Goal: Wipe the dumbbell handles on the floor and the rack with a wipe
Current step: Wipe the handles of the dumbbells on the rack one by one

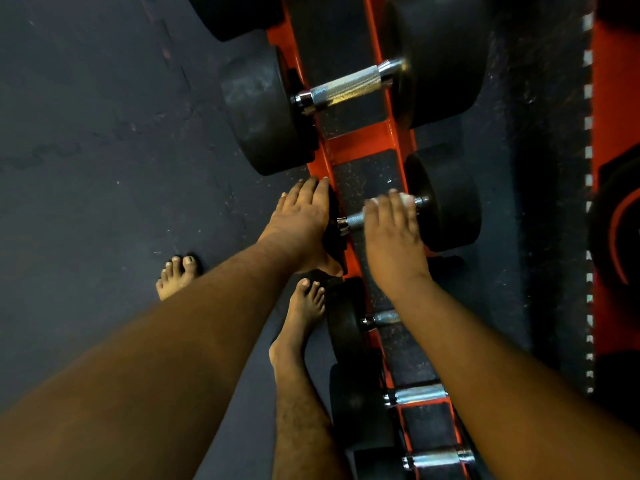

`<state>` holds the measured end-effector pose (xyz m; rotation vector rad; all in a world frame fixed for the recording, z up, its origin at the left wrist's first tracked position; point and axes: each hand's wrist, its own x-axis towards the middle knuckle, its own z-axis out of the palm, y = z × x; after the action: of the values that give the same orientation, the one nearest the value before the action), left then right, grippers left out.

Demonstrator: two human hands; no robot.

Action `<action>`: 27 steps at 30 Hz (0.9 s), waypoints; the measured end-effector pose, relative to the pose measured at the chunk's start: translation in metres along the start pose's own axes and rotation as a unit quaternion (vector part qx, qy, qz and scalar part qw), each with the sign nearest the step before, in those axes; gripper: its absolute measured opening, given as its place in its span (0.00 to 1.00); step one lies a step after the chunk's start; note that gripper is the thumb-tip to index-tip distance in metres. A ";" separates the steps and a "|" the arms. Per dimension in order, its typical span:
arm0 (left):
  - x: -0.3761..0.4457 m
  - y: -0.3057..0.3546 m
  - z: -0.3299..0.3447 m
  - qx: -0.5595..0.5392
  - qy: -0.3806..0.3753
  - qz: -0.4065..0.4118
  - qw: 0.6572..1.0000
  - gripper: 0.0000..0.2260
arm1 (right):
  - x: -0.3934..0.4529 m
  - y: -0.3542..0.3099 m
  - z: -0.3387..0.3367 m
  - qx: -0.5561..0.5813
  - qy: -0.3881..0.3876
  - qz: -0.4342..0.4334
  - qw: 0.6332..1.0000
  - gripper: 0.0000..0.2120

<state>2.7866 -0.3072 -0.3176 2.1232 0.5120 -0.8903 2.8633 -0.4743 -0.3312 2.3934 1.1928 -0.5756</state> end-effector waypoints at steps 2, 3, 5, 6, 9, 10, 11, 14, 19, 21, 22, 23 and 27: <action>0.000 0.002 -0.002 0.003 -0.001 0.000 1.000 0.71 | 0.015 -0.011 -0.004 0.028 -0.017 -0.081 0.996 0.24; -0.001 0.002 -0.003 0.004 -0.004 0.000 1.000 0.71 | 0.019 -0.015 -0.006 0.053 -0.032 -0.106 0.992 0.24; -0.002 0.004 -0.004 0.004 -0.006 0.000 1.000 0.71 | 0.020 -0.014 -0.008 0.112 -0.041 -0.108 0.987 0.24; -0.002 0.004 -0.005 0.004 -0.005 0.000 1.000 0.71 | 0.016 -0.012 -0.006 0.148 -0.031 -0.100 0.983 0.25; -0.001 0.003 -0.003 -0.001 -0.004 -0.001 1.000 0.71 | -0.011 -0.010 -0.002 0.255 0.012 -0.090 0.963 0.28; -0.001 0.002 -0.002 -0.003 -0.002 -0.001 1.000 0.71 | -0.025 -0.013 0.001 0.307 0.024 -0.063 0.949 0.28; 0.000 0.002 -0.001 -0.004 0.001 0.000 1.000 0.71 | -0.038 -0.018 0.005 0.371 0.032 -0.010 0.928 0.26; 0.000 0.000 0.001 -0.006 0.008 -0.003 1.000 0.72 | -0.058 -0.035 0.016 0.585 0.021 0.308 0.750 0.17; 0.001 0.001 0.002 0.003 0.013 0.001 1.000 0.71 | 0.002 -0.045 0.005 0.835 0.070 0.517 0.173 0.13; 0.001 0.002 0.001 0.001 0.018 0.000 1.000 0.70 | 0.014 -0.057 -0.009 0.844 0.057 0.511 0.151 0.15; 0.000 0.002 0.001 0.001 0.017 -0.001 1.000 0.70 | 0.016 -0.060 -0.015 0.845 0.044 0.511 0.151 0.13; 0.000 0.002 0.001 0.002 0.013 -0.001 1.000 0.70 | 0.016 -0.057 -0.020 0.850 0.030 0.506 0.144 0.10; 0.000 0.001 0.002 0.003 0.010 -0.002 1.000 0.71 | 0.018 -0.008 -0.023 0.874 0.095 0.470 0.074 0.07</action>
<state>2.7863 -0.3090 -0.3181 2.1379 0.5244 -0.8750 2.8707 -0.4461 -0.3229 -1.0341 1.1958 0.4775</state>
